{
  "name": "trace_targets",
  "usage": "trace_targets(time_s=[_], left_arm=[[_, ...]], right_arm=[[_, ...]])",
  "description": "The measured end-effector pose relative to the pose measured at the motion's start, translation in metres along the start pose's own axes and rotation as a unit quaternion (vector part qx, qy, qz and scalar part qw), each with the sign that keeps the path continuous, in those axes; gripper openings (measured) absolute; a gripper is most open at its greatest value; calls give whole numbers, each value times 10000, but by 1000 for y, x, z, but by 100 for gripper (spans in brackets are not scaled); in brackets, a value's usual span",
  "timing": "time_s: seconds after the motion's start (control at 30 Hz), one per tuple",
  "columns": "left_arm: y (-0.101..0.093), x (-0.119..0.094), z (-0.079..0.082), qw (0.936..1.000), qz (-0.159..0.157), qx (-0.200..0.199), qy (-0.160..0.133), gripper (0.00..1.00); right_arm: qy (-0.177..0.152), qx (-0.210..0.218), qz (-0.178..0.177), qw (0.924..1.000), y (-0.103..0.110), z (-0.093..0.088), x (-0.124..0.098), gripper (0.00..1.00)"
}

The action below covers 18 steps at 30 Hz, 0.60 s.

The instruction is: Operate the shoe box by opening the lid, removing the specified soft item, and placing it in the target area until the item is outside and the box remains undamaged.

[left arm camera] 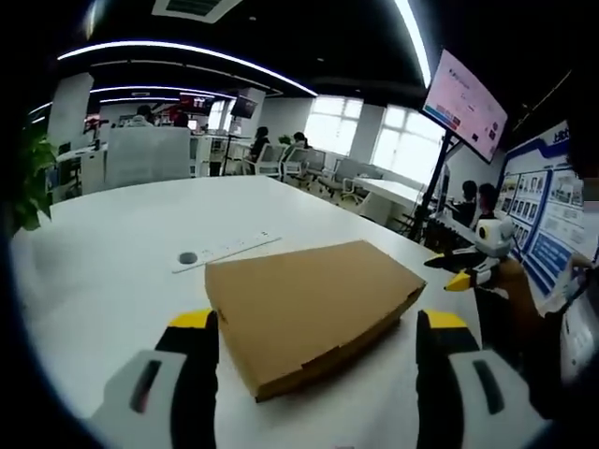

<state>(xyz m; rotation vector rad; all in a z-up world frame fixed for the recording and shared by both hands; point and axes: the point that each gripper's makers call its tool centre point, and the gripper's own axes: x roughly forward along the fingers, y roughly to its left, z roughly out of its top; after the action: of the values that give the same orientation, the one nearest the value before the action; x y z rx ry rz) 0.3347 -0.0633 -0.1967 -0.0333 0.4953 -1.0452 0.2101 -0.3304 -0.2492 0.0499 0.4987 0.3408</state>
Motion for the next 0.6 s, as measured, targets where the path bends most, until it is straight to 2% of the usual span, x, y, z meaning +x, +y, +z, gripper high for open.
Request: trace_targets(time_s=[0.1,0.2,0.43,0.53,0.6], left_arm=[[4,2,2,10000,-13,-78,-42,89],[5,8,0,9999,6,-94,49,89],[9,16,2,9999,-10,-109,107,89],[11,19,0,9998,3,-96,147,89],[14,20,0,9998,20,-128,151,89]], right_arm=[[-122,154,213,9996,5,6,6,69],[-203,290,312,9989,5,10,10,69],[-98,261,216,9994,-5,8,23,67],[-187,350,344,9986,-3,13,27,67],[-239,563,546,9966,1,16,31,66]])
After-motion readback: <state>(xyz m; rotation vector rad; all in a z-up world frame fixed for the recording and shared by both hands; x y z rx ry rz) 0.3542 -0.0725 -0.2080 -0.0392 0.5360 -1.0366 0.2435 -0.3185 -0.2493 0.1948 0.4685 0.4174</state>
